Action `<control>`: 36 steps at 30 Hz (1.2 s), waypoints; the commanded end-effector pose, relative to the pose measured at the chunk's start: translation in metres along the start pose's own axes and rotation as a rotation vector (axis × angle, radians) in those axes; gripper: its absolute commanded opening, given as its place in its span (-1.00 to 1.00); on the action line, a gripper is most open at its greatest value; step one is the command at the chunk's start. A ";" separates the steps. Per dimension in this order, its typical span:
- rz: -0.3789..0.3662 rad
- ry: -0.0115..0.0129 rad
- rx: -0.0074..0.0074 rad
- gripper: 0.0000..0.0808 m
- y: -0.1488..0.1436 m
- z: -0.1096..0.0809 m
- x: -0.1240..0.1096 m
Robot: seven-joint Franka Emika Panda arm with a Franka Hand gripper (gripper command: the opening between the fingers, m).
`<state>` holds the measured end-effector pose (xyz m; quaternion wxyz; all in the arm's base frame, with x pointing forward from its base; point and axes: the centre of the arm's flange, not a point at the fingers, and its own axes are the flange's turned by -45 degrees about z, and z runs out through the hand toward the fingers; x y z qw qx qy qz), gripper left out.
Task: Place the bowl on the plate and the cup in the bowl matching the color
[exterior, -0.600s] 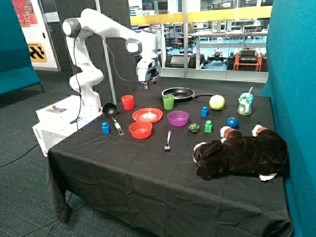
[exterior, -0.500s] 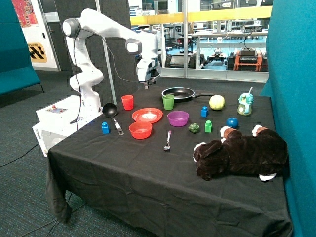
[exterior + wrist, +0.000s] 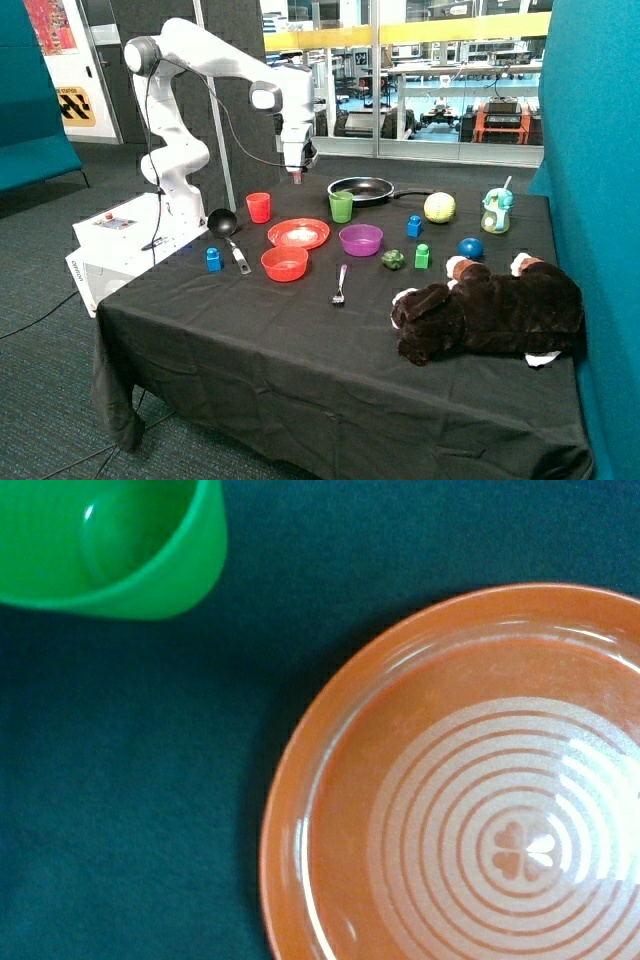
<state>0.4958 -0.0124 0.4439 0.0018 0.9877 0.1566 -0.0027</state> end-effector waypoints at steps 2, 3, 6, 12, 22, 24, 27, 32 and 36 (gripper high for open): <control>-0.058 0.0060 0.0026 -0.67 0.019 0.008 -0.008; -0.050 0.0060 0.0026 -0.70 0.022 0.009 -0.008; -0.025 0.0060 0.0027 -0.72 0.033 0.012 -0.009; 0.079 0.0058 0.0030 -0.70 0.059 0.019 -0.011; 0.177 0.0057 0.0033 -0.70 0.096 0.028 -0.007; 0.189 0.0056 0.0033 -0.69 0.101 0.030 -0.006; 0.203 0.0056 0.0034 -0.64 0.109 0.032 -0.003; 0.207 0.0056 0.0034 -0.60 0.117 0.037 -0.001; 0.203 0.0056 0.0034 -0.47 0.119 0.043 -0.001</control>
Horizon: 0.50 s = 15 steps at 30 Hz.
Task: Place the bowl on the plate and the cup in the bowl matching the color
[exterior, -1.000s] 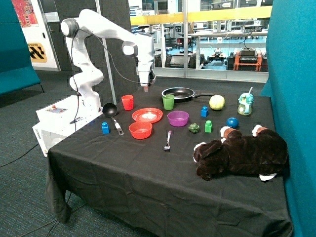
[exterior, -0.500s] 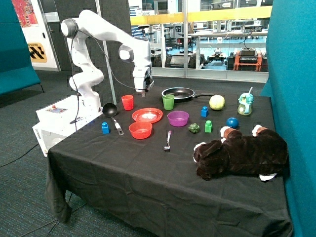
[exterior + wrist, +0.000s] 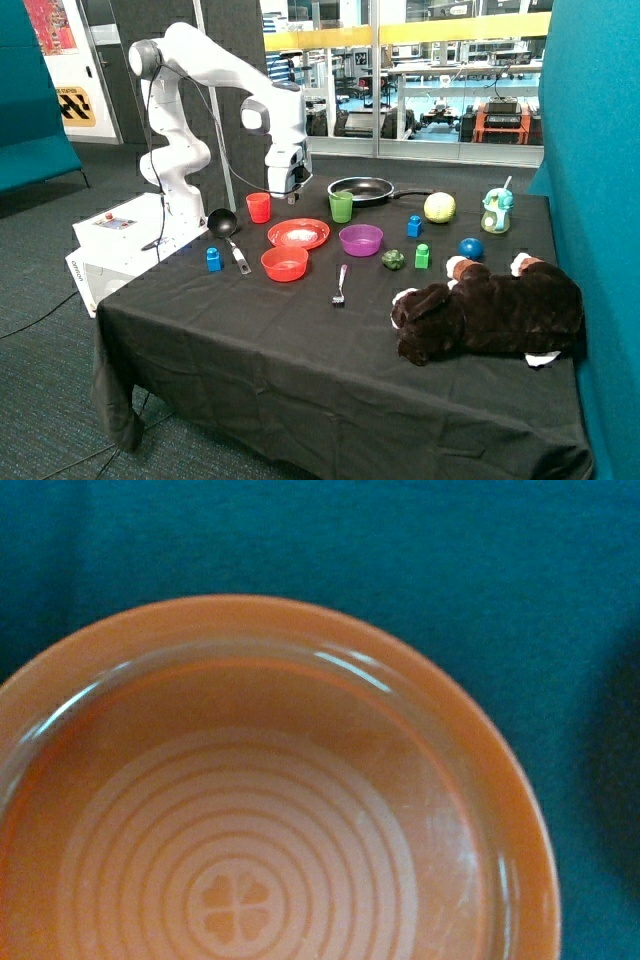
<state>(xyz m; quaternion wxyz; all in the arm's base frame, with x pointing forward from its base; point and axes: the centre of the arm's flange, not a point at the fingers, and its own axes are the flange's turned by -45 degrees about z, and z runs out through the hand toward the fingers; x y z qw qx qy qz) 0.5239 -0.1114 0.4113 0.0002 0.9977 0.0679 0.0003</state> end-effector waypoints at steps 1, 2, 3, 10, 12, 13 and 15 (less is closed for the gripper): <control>0.025 -0.0007 0.0005 -0.40 0.016 0.012 0.006; 0.028 -0.0007 0.0005 -0.34 0.017 0.014 0.007; 0.031 -0.0007 0.0005 -0.30 0.017 0.016 0.007; 0.065 -0.0007 0.0004 -0.05 0.031 0.031 0.013; 0.068 -0.0007 0.0004 -0.04 0.035 0.032 0.015; 0.069 -0.0007 0.0004 -0.05 0.038 0.033 0.016; 0.070 -0.0007 0.0004 -0.08 0.042 0.035 0.017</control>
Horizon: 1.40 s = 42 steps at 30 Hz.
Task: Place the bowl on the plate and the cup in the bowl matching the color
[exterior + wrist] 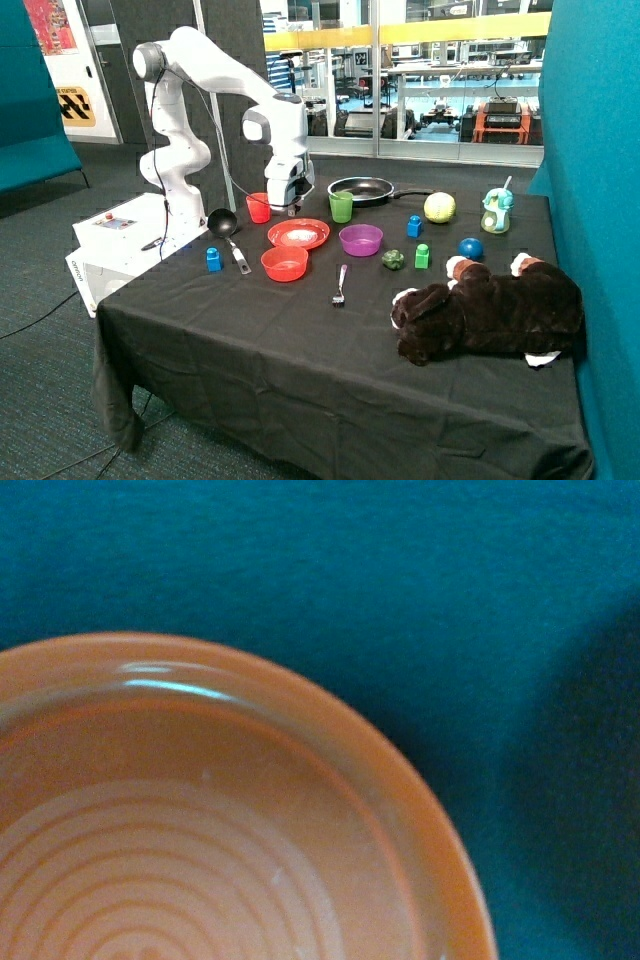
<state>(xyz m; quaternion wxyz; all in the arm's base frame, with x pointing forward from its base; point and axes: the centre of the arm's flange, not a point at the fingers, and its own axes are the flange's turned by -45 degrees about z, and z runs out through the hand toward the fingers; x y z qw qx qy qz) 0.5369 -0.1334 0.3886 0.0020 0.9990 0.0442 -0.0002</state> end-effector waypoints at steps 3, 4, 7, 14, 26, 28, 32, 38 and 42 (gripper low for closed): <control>0.031 0.0005 0.0039 -0.12 0.023 0.015 0.010; 0.037 0.0005 0.0039 -0.14 0.024 0.017 0.010; 0.041 0.0005 0.0039 -0.19 0.026 0.021 0.010; 0.057 0.0005 0.0039 -0.32 0.032 0.032 0.008; 0.070 0.0004 0.0039 -0.42 0.040 0.045 0.013; 0.072 0.0004 0.0039 -0.43 0.040 0.048 0.014; 0.071 0.0004 0.0039 -0.46 0.040 0.052 0.013; 0.066 0.0004 0.0039 -0.46 0.042 0.056 0.011; 0.066 0.0004 0.0039 -0.46 0.044 0.058 0.009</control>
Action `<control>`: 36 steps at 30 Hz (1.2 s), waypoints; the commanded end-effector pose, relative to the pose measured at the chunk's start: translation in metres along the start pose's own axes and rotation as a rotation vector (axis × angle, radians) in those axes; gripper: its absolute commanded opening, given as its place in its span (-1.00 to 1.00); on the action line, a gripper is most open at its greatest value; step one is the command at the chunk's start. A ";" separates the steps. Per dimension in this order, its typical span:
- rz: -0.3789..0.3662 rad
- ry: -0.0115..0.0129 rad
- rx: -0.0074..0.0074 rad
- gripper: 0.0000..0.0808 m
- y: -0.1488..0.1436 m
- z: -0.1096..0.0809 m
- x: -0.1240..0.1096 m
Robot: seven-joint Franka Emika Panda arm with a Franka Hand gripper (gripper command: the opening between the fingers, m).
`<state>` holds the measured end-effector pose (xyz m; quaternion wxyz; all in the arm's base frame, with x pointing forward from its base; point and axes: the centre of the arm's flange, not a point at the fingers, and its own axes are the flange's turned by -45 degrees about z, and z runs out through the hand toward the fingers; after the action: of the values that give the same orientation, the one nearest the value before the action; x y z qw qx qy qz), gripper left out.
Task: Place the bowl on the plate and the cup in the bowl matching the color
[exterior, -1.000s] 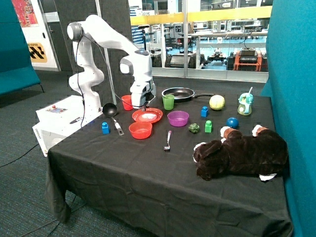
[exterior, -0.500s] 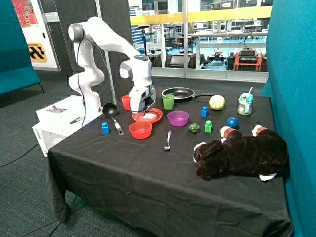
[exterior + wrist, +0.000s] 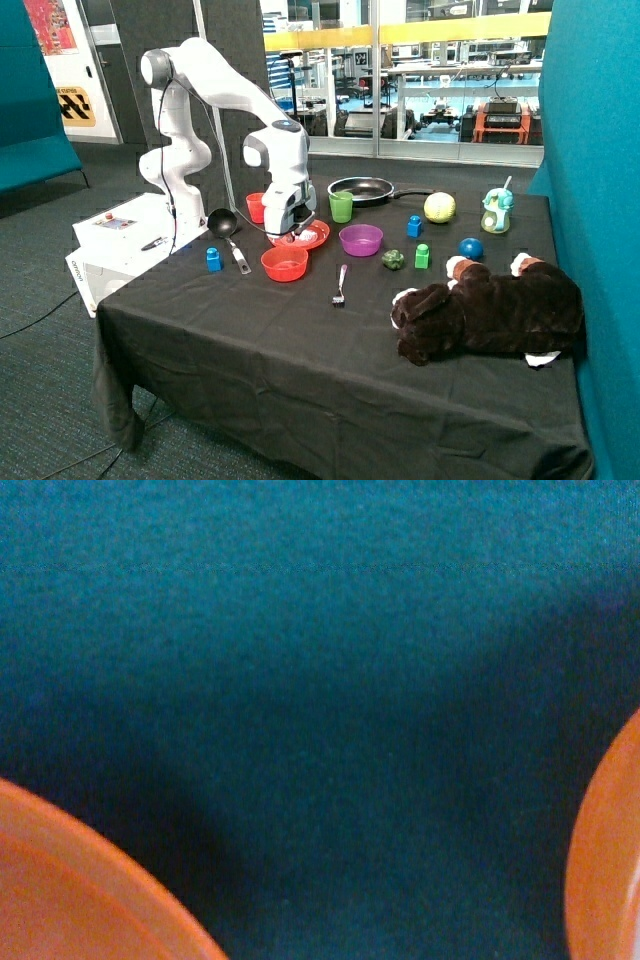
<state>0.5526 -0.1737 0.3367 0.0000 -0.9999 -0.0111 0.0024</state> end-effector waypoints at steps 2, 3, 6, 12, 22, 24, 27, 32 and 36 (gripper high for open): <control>-0.007 0.0048 -0.0002 -0.46 0.003 0.009 -0.005; -0.009 0.0048 -0.0002 -0.46 0.003 0.011 -0.005; -0.012 0.0048 -0.0002 -0.46 0.003 0.012 -0.006; -0.021 0.0048 -0.0002 -0.47 -0.002 0.017 -0.006; -0.018 0.0048 -0.0002 -0.48 0.000 0.024 -0.008; -0.017 0.0048 -0.0002 -0.50 0.002 0.026 -0.009; -0.015 0.0048 -0.0002 -0.50 0.004 0.027 -0.010; -0.020 0.0048 -0.0002 -0.55 0.008 0.031 -0.011; -0.024 0.0048 -0.0002 -0.59 0.008 0.033 -0.010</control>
<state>0.5431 -0.1786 0.3091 -0.0006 -0.9998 -0.0199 0.0006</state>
